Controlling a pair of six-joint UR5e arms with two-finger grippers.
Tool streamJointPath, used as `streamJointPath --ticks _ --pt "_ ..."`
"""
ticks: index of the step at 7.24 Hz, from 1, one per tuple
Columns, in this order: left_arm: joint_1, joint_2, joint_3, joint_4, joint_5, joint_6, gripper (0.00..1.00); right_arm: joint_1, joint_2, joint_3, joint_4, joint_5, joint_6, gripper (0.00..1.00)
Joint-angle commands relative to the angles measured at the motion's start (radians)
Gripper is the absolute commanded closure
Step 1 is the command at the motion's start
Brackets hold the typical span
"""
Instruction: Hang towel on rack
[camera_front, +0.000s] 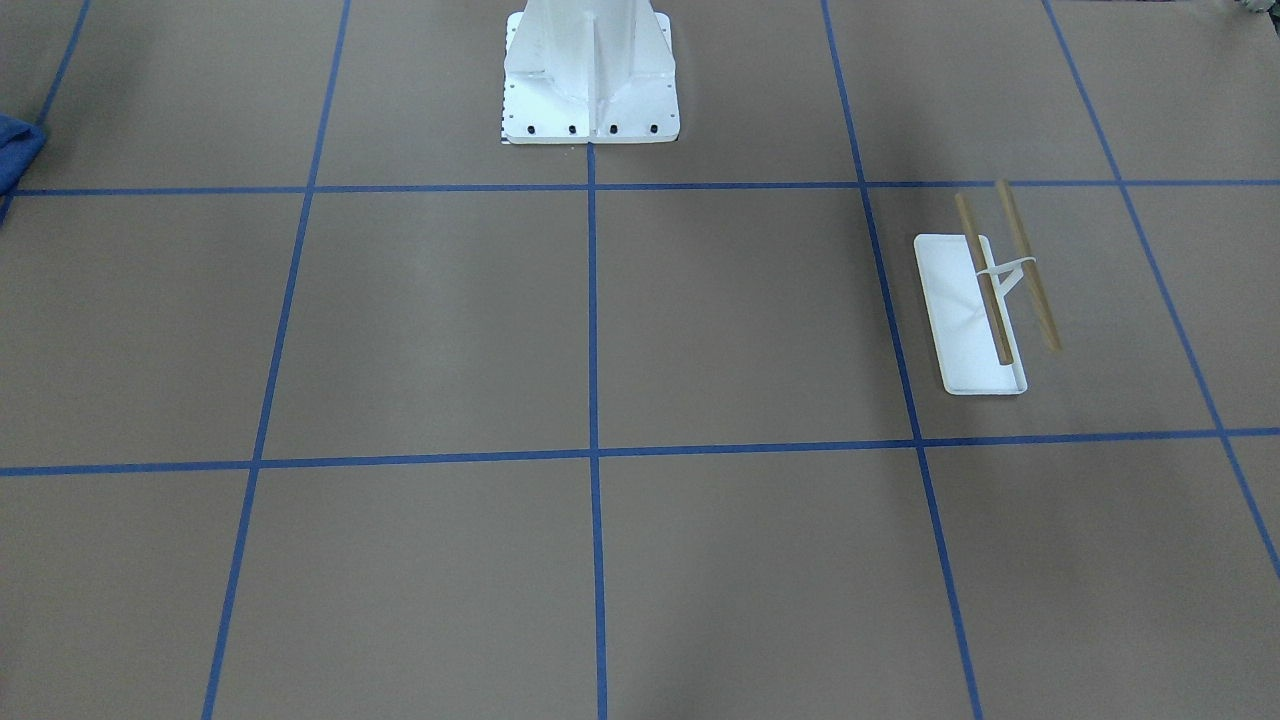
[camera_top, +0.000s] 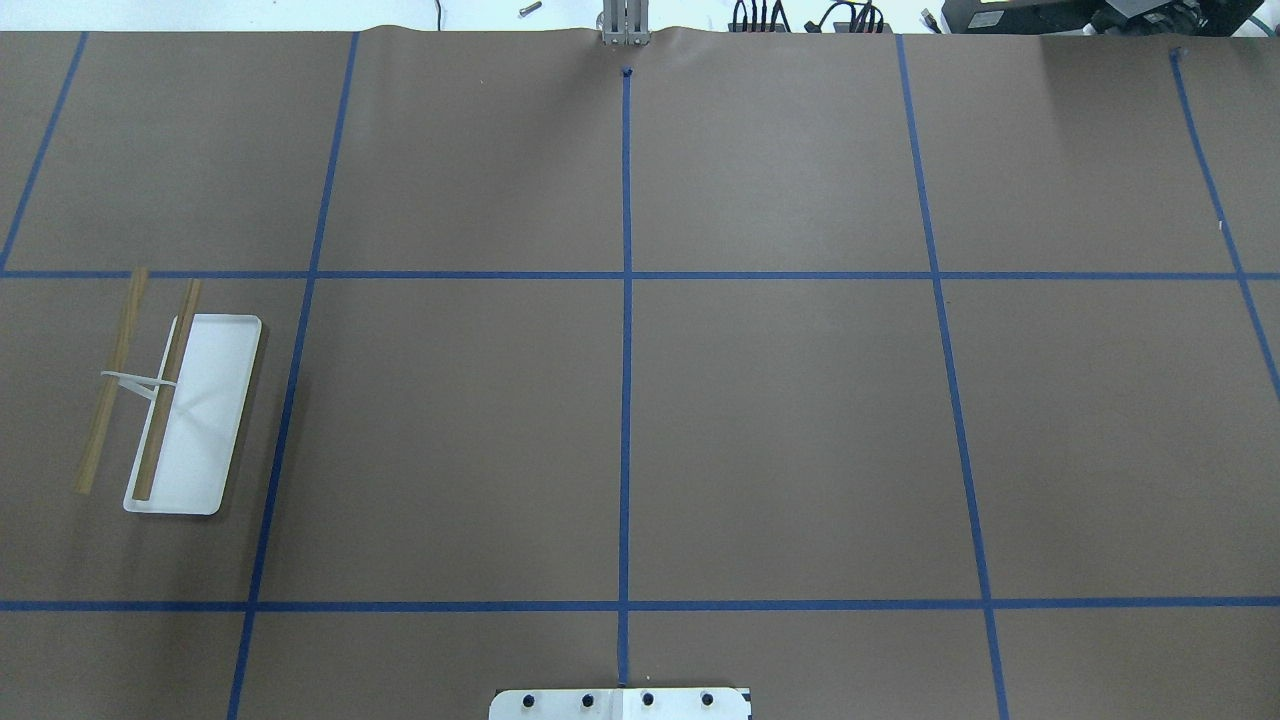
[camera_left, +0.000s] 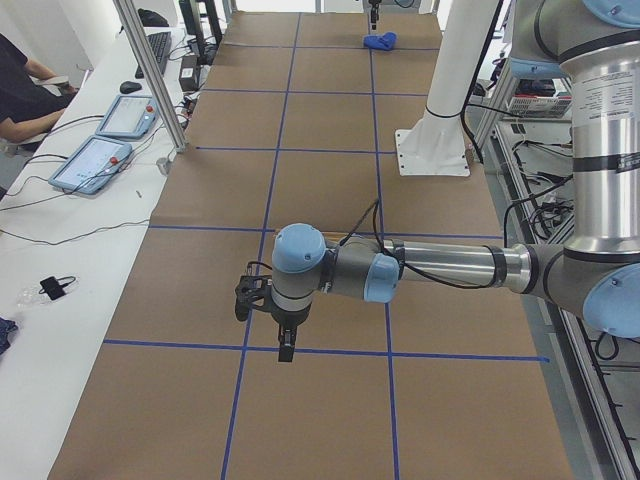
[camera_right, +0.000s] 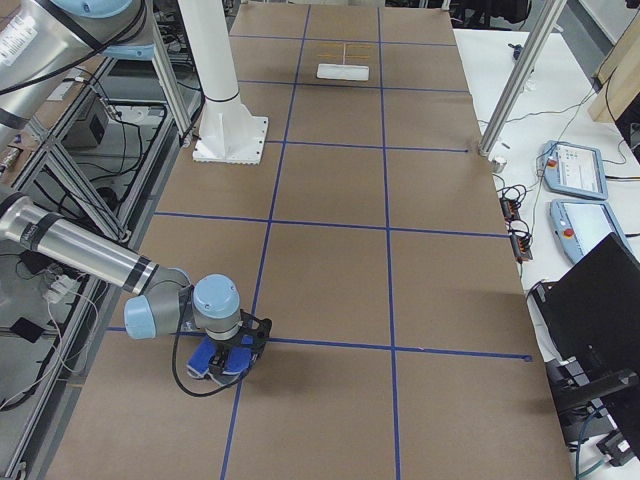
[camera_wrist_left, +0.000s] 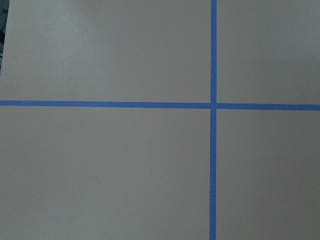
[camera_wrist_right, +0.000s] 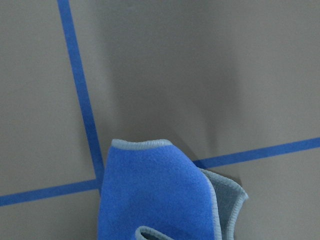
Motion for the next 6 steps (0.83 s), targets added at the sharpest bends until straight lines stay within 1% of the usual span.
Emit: streamJointPath --ticks 1,4,5,6 --pt "0.000 0.000 -0.003 -0.001 -0.002 -0.021 0.00 -0.069 -0.023 -0.003 0.052 0.003 0.067 0.00" --pt "0.000 0.000 -0.003 -0.003 -0.008 -0.034 0.00 -0.204 0.000 -0.004 0.052 0.009 0.118 0.00" --pt "0.000 0.000 -0.001 -0.003 -0.008 -0.034 0.00 -0.234 0.035 -0.032 0.052 0.006 0.136 0.00" --pt "0.000 0.000 0.000 -0.003 -0.008 -0.034 0.00 -0.258 0.082 -0.082 0.054 0.000 0.138 0.00"
